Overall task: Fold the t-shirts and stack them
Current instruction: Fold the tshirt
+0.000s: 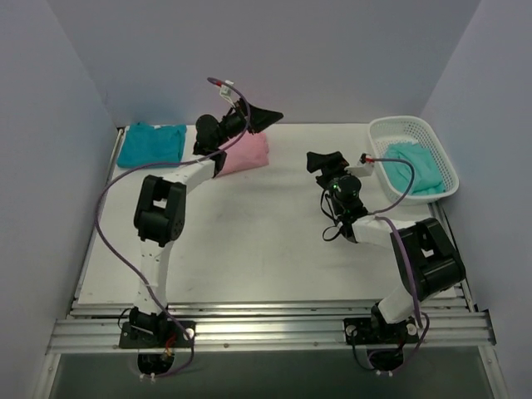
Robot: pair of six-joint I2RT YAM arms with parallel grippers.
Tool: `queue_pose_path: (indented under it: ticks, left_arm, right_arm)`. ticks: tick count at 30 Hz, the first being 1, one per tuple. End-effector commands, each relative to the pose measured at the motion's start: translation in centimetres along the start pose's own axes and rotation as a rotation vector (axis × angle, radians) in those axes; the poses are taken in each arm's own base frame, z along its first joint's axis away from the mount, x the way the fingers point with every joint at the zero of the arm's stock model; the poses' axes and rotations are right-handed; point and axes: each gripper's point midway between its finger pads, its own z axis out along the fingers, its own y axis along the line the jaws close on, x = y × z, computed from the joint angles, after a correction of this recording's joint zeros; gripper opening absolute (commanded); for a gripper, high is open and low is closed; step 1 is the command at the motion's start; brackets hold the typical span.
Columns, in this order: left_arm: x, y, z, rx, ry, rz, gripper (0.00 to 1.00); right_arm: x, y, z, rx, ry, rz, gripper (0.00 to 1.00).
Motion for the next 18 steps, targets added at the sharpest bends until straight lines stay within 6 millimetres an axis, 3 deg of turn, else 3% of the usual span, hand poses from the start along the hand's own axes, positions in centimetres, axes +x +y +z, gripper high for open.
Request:
queue_pose_path:
  ticks: [1, 5, 7, 8, 10, 12, 16, 17, 18]
  left_arm:
    - [-4.8, -4.4, -3.4, -0.058, -0.118, 0.188, 0.94]
    - [-6.3, 1.8, -10.8, -0.463, -0.212, 0.169, 0.94]
    - [-8.0, 4.5, -15.6, -0.663, -0.302, 0.158, 0.94]
    - [-7.5, 6.3, -17.7, -0.766, -0.302, 0.114, 0.94]
    - [-8.6, 8.7, -22.2, -0.915, -0.361, 0.071, 0.94]
    - [-9.2, 10.3, -25.2, -0.990, -0.389, 0.044, 0.94]
    - [-9.2, 13.1, -27.9, -1.050, -0.343, 0.007, 0.94]
    - [-9.6, 14.0, -29.7, -1.080, -0.335, -0.021, 0.94]
    - [-10.3, 15.4, -30.1, -1.085, -0.321, -0.034, 0.94]
  right_arm:
    - [-2.3, 2.9, -0.8, -0.083, -0.059, 0.009, 0.80]
    - [-2.8, 3.0, -1.8, -0.077, -0.066, 0.005, 0.80]
    - [-2.8, 3.1, -2.0, -0.080, -0.062, 0.006, 0.81]
    - [-2.9, 3.2, -2.2, -0.084, -0.064, 0.009, 0.81]
    - [-2.8, 3.3, -2.5, -0.088, -0.057, 0.007, 0.81]
    - [-3.1, 3.4, -2.8, -0.087, -0.062, 0.007, 0.81]
    - [-3.5, 3.7, -3.1, -0.089, -0.072, 0.003, 0.81]
    - [-3.6, 3.9, -3.1, -0.094, -0.073, 0.003, 0.81]
    - [-3.7, 3.9, -3.1, -0.091, -0.074, 0.002, 0.81]
